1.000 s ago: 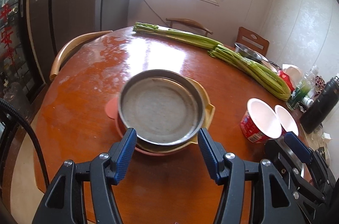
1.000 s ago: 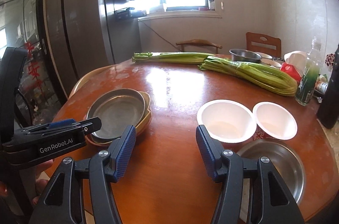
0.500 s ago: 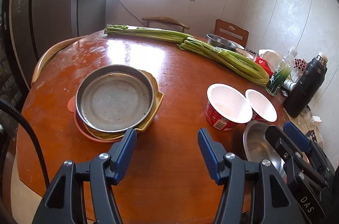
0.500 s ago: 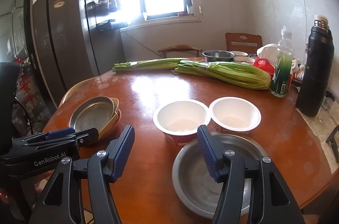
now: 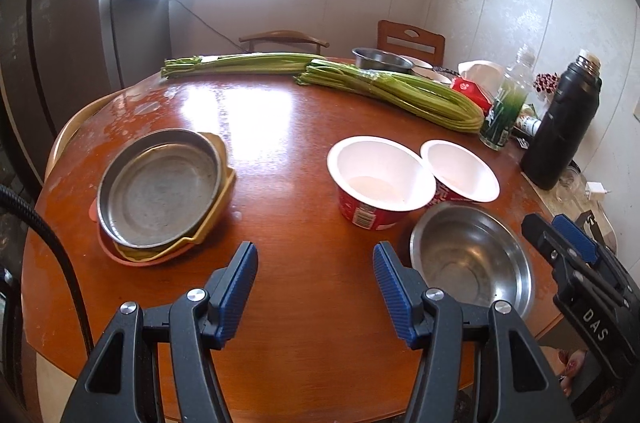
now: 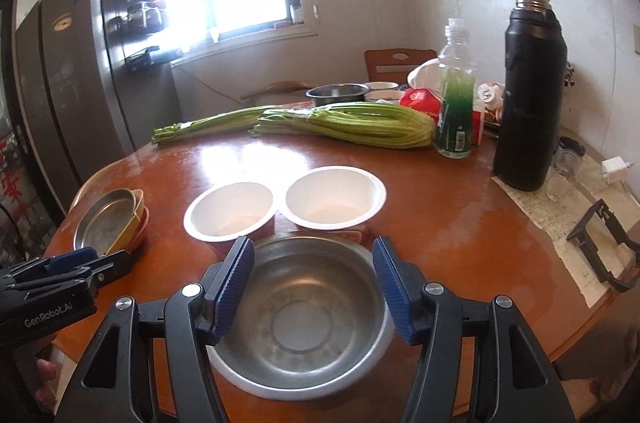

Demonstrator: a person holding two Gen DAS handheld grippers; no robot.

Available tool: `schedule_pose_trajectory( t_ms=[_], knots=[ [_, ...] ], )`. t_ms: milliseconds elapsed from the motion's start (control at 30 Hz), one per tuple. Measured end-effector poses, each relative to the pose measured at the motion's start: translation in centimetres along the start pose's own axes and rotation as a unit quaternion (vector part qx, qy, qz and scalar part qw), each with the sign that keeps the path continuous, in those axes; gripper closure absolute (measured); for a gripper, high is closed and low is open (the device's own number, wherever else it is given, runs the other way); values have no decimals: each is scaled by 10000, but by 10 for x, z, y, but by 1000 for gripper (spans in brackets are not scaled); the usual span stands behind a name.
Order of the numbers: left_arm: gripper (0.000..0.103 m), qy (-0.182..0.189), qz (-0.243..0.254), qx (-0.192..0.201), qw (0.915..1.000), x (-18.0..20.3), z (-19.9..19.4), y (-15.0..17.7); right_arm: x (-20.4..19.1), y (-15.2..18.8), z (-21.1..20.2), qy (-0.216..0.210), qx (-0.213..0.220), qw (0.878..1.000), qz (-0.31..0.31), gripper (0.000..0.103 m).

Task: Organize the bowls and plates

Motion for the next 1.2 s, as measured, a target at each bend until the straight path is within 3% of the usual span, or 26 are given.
schedule_pose_trajectory(
  t_ms=[533, 1000, 1200],
  knots=[
    [43, 574, 220, -555, 9966, 42, 44, 13, 37, 24, 24, 179, -572, 9982, -61, 39],
    [43, 815, 145, -809, 9933, 50, 78, 15, 12, 48, 45, -72, -947, 9941, -519, 39],
    [43, 1092, 67, -865, 9902, 57, 93, 12, 2, 51, 42, -222, -862, 9936, -699, 42]
  ],
)
Point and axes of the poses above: each gripper's, at about its wrist camera, not at the fingertips, and z roughly the way its jaws point, x to its right, y to its underside, the point moved 5 cm from there along z, roughly the way its jaws point, and after that the axes turned 11 degrees about y, right-handed, at the moved point
